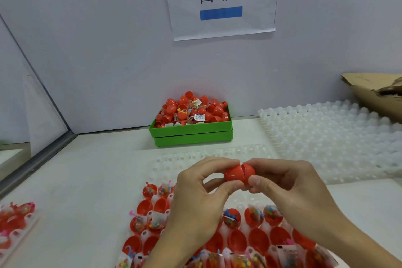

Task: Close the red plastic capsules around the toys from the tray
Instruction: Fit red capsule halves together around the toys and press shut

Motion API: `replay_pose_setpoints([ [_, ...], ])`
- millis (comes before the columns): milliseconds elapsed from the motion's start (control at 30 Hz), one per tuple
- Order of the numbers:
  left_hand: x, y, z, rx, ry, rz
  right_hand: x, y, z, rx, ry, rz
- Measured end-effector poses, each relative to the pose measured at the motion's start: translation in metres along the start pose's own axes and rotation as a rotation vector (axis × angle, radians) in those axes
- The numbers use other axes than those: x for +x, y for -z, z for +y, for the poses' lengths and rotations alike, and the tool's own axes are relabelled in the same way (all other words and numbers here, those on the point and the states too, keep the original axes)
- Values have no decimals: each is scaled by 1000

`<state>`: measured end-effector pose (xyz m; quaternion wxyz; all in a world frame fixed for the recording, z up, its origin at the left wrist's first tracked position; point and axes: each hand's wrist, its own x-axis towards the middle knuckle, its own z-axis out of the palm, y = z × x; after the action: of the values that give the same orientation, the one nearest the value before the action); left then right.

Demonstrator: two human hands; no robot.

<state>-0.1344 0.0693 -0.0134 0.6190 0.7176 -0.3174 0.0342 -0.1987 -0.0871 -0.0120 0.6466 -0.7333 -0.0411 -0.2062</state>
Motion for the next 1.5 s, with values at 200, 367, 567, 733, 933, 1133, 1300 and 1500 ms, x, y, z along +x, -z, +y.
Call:
replay_pose_setpoints([
  [200,0,0,-1,-20,31,-12,0,1,0,-124,48,3],
  [367,-1,-1,1,-49,13,-12,1,0,0,-107,35,62],
  [567,1,0,5,-99,46,13,0,-2,-2,-39,29,20],
  [733,2,2,4,-77,59,19,0,-3,-2,-36,10,36],
  [933,1,0,3,-21,62,18,1,-4,1,-70,1,133],
  [1133,-1,-3,1,24,64,27,1,-7,5,-92,32,165],
  [1300,2,1,2,-26,35,35,2,-6,5,0,21,161],
  [1500,2,5,2,-55,61,-47,2,-5,0,42,19,153],
])
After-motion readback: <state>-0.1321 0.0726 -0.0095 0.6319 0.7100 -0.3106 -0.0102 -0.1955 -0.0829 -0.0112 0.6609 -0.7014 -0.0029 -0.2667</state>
